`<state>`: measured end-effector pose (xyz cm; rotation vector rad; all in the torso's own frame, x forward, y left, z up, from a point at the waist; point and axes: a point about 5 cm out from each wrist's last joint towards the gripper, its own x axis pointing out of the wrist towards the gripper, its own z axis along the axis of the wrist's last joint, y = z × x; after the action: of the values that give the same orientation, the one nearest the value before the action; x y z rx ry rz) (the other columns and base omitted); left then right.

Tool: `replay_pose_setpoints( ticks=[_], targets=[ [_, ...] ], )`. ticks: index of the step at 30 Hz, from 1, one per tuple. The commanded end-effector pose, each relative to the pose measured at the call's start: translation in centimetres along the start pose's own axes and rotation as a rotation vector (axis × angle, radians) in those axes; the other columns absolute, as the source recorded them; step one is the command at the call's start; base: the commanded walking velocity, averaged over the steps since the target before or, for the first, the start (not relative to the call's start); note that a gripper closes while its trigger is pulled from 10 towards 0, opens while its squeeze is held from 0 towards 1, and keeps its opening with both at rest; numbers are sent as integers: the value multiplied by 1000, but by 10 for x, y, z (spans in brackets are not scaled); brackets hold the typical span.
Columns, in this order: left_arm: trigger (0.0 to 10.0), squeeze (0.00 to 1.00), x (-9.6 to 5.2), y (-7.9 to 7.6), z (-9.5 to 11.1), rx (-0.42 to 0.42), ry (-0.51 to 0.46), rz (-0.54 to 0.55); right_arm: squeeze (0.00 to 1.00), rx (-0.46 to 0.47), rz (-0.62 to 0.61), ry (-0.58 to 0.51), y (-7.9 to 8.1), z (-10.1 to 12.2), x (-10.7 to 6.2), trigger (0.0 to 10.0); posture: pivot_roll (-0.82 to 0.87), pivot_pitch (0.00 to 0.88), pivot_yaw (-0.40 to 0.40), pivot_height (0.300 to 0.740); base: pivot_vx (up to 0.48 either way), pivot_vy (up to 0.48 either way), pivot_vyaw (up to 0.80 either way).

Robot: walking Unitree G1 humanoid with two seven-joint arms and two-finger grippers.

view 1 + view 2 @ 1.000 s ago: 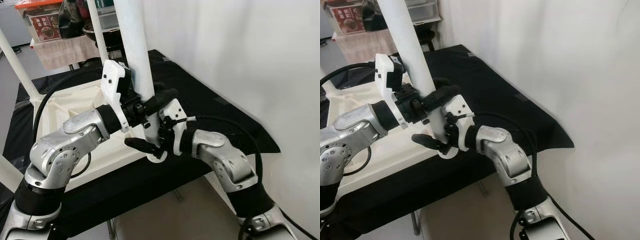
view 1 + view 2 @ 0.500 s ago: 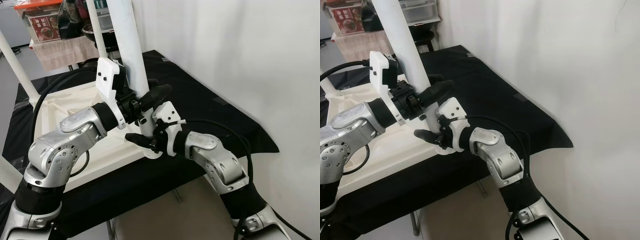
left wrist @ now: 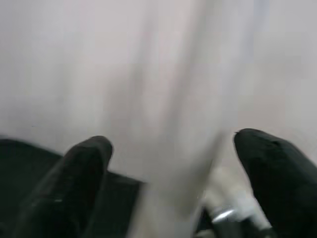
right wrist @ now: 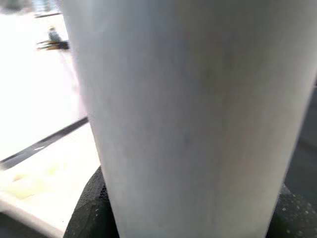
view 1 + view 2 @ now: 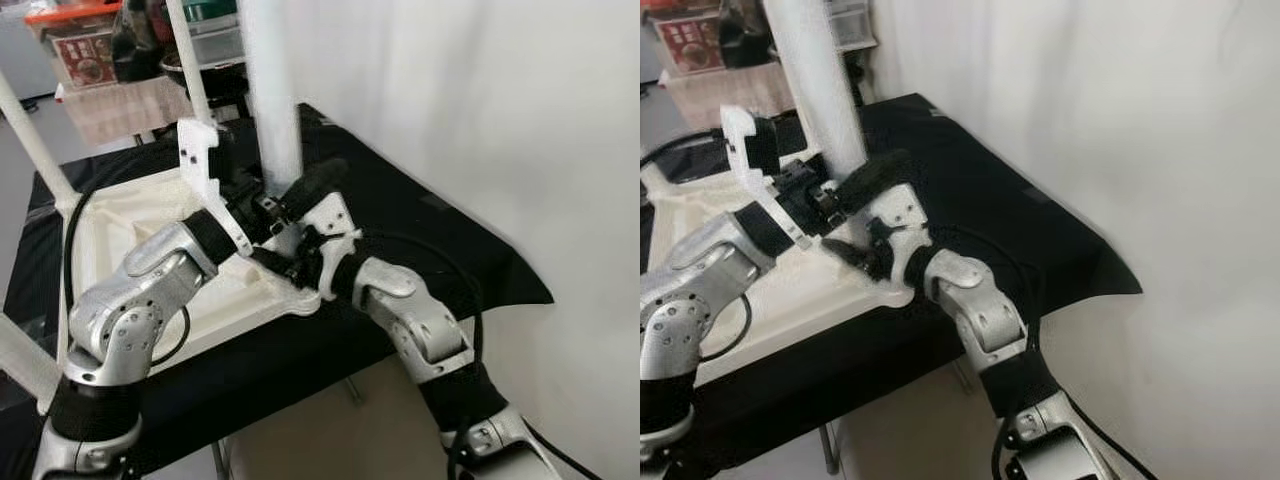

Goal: Building children table

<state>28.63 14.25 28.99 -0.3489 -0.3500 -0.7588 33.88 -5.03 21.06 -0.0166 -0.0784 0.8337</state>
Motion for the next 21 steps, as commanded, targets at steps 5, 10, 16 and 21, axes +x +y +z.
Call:
replay_pose_setpoints(
  ticks=[5,10,16,21],
  targets=[
    [10000,1000,-23,24,7,55,-3,168,0,7,-123,-46,-25,8,-4,0,-73,13,48,740,0,0,0],
    [10000,1000,-59,47,-10,235,67,464,0,23,-287,-81,-50,9,-13,9961,-68,15,43,740,0,0,0],
    [10000,0,-79,35,-54,288,207,521,0,44,-227,-114,-43,3,-17,10000,-63,24,36,740,0,0,0],
    [10000,0,-86,16,-82,286,290,503,0,27,-163,-104,-37,-4,-21,10000,-62,30,34,740,0,0,466]
  ],
)
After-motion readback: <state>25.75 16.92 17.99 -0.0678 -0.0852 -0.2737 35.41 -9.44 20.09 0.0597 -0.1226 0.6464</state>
